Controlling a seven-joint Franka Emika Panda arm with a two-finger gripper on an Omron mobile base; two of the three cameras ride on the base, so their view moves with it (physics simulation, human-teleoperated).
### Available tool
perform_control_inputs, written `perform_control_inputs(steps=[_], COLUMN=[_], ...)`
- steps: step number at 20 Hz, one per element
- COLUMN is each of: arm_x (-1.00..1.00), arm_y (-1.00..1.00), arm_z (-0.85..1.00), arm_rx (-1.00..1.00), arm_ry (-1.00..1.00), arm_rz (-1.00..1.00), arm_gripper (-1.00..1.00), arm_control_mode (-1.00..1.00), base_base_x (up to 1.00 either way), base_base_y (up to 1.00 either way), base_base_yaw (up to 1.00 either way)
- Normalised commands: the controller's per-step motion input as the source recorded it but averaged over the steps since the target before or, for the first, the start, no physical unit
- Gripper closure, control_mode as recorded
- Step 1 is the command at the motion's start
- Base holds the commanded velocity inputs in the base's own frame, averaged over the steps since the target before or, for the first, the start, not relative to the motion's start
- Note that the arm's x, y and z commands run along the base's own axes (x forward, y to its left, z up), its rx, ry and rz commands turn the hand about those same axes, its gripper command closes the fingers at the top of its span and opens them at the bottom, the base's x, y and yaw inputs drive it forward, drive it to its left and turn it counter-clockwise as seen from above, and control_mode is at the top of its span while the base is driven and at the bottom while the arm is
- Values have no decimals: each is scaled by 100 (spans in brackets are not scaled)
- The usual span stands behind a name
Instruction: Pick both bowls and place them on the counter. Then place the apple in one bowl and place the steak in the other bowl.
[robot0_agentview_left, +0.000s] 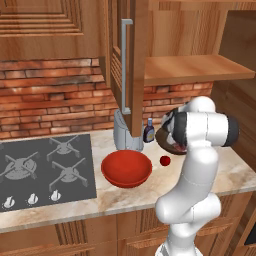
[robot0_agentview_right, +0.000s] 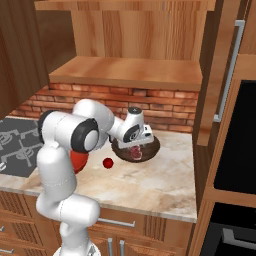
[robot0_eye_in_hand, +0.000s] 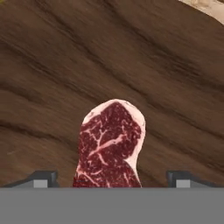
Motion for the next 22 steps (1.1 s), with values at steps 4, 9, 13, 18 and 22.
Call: perform_control_inputs(steps=[4, 9, 13, 18, 22], arm_x=[-29, -29, -29, -32, -42], arm_y=[-3, -9, -7, -2, 0], arm_z=[15, 25, 36, 44, 35], arm_rx=[2, 1, 1, 0, 1], arm_ry=[0, 0, 0, 0, 0], arm_rz=[0, 0, 0, 0, -2], arm_gripper=[-100, -100, -100, -100, -100], arm_control_mode=[-100, -100, -100, -100, -100], base_base_x=[0, 0, 0, 0, 0], base_base_y=[0, 0, 0, 0, 0], base_base_yaw=[0, 0, 0, 0, 0])
